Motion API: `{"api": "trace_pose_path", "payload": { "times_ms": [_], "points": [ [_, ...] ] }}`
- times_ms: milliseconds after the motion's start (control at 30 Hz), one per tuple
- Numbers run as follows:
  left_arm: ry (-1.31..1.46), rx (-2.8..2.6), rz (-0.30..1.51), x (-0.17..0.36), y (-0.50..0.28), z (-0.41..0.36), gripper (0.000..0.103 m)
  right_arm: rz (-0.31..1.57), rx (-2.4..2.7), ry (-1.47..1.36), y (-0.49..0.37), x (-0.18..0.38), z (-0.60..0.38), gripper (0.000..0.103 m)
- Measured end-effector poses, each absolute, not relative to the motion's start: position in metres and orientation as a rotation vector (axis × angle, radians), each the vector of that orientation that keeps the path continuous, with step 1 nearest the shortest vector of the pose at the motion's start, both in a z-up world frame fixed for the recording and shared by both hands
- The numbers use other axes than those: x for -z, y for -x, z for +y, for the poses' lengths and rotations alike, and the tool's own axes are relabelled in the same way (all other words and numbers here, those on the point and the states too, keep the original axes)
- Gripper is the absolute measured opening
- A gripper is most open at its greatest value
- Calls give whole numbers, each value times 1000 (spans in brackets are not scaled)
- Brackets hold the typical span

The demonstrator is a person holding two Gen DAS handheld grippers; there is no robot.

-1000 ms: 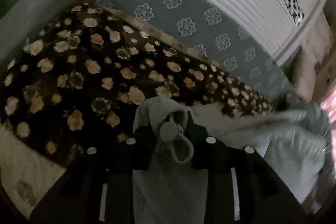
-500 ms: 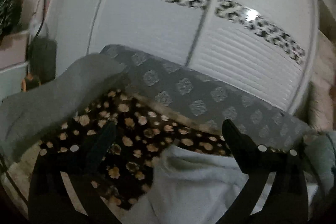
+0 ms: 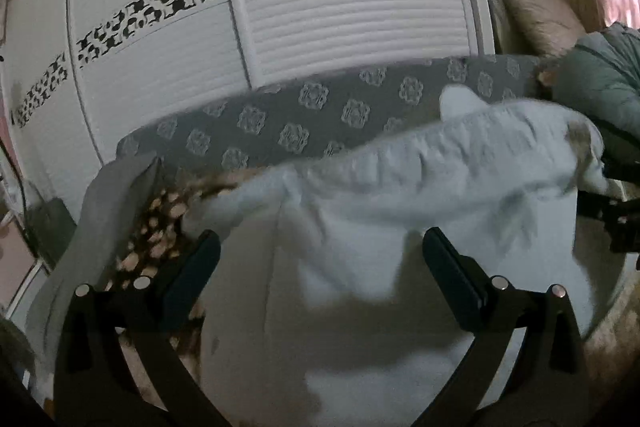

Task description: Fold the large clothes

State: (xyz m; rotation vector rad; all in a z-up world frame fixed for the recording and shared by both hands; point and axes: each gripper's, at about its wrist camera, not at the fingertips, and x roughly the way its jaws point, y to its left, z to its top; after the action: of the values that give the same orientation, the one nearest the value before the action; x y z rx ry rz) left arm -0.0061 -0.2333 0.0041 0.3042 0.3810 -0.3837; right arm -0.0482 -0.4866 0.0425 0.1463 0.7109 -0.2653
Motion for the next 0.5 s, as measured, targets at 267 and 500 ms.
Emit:
{"api": "trace_pose_path", "payload": {
  "times_ms": [267, 500],
  "points": [
    [-341, 329, 542, 26, -130, -295, 100, 825, 273, -215, -47, -7, -551, 101],
    [-288, 358, 710, 86, -210, -315, 100, 933, 251, -381, -100, 83, -594, 101]
  ]
}}
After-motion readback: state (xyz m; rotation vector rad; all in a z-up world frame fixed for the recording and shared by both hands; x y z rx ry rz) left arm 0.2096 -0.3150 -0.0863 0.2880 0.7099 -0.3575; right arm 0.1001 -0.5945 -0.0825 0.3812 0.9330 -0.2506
